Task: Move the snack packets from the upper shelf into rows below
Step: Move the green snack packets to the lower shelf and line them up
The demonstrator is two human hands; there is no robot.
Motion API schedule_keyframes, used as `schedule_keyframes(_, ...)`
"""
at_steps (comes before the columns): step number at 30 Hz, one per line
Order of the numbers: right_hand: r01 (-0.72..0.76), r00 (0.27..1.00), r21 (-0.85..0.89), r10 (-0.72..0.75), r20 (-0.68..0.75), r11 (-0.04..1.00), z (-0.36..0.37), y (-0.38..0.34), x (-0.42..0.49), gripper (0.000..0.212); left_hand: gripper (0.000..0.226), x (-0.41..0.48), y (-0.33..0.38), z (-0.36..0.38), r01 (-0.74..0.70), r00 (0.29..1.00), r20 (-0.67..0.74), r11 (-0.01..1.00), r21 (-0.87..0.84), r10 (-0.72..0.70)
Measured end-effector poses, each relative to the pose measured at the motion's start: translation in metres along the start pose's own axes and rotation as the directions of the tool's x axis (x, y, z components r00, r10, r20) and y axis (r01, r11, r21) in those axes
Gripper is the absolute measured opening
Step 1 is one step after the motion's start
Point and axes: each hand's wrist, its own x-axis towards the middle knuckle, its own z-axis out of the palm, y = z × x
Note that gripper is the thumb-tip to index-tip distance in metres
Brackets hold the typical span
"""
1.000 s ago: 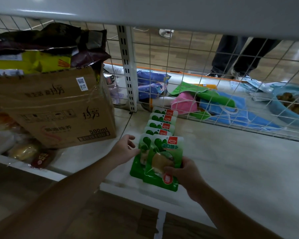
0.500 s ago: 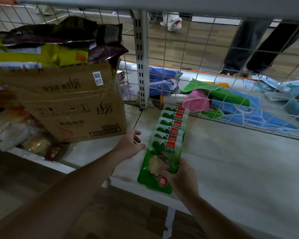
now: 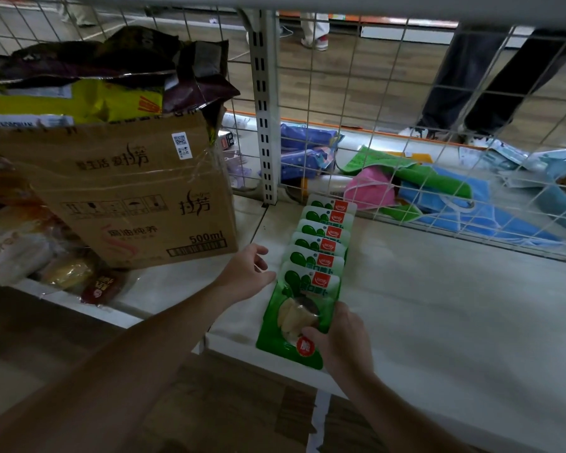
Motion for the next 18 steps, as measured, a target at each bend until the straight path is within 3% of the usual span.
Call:
schedule_keyframes(8, 0.069, 0.998, -0.061, -0.069, -0.001, 0.996, -0.025, 0.004, -0.003, 0.043, 0.048, -0.010, 0.027, 0.006, -0.133, 0.988, -0.056, 0.979, 0.156, 0.143)
schedule_keyframes(13, 0.126, 0.991, -0.244, -0.133, -0.013, 0.962, -0.085, 0.005, -0.005, 0.070, 0.047, -0.032, 0.063, 0.019, -0.191, 0.977, -0.069, 0.969, 0.155, 0.203)
schedule_keyframes(18, 0.146, 0.983, -0.347, -0.175, -0.055, 0.926, -0.144, 0.005, -0.010, 0.071, 0.042, -0.063, 0.099, 0.037, -0.286, 0.948, -0.078, 0.935, 0.209, 0.308)
